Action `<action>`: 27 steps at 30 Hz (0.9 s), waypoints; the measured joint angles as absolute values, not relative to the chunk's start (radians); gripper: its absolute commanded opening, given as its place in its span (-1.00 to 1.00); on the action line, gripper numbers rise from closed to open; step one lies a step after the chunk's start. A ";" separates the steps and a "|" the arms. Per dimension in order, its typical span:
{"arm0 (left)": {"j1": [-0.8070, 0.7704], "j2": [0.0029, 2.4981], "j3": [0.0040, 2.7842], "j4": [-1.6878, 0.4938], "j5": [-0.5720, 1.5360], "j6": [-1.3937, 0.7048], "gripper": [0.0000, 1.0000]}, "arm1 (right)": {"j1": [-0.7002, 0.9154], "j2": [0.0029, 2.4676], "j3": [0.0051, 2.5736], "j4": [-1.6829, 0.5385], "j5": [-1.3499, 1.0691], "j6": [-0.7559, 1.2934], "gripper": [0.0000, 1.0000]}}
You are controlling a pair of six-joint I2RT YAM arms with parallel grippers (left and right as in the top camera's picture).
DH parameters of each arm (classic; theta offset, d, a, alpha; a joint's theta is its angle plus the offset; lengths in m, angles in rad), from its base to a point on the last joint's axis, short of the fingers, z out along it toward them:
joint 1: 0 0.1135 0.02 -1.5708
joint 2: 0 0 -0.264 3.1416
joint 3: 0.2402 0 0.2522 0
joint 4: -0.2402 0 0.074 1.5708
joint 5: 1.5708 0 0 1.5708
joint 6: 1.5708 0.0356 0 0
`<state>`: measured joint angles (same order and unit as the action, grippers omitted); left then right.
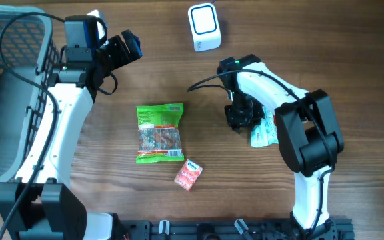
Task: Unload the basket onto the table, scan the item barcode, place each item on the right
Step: 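Lower the mint packet onto the table beside the red stick packet, then reach the right gripper over to the small red packet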
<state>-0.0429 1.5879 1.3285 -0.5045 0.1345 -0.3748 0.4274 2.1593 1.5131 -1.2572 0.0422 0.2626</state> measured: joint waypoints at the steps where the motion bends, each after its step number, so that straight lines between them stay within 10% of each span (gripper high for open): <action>1: -0.043 1.588 1.328 -0.505 0.134 -0.374 1.00 | 0.427 2.155 1.512 -1.246 0.048 0.258 -0.24; 22: -0.043 1.588 1.328 -0.504 0.134 -0.374 1.00 | 0.893 1.562 1.364 -1.034 -0.191 0.299 -0.11; 27: -0.043 1.588 1.328 -0.505 0.134 -0.375 1.00 | 1.050 1.584 1.160 -0.799 -0.184 0.272 -0.60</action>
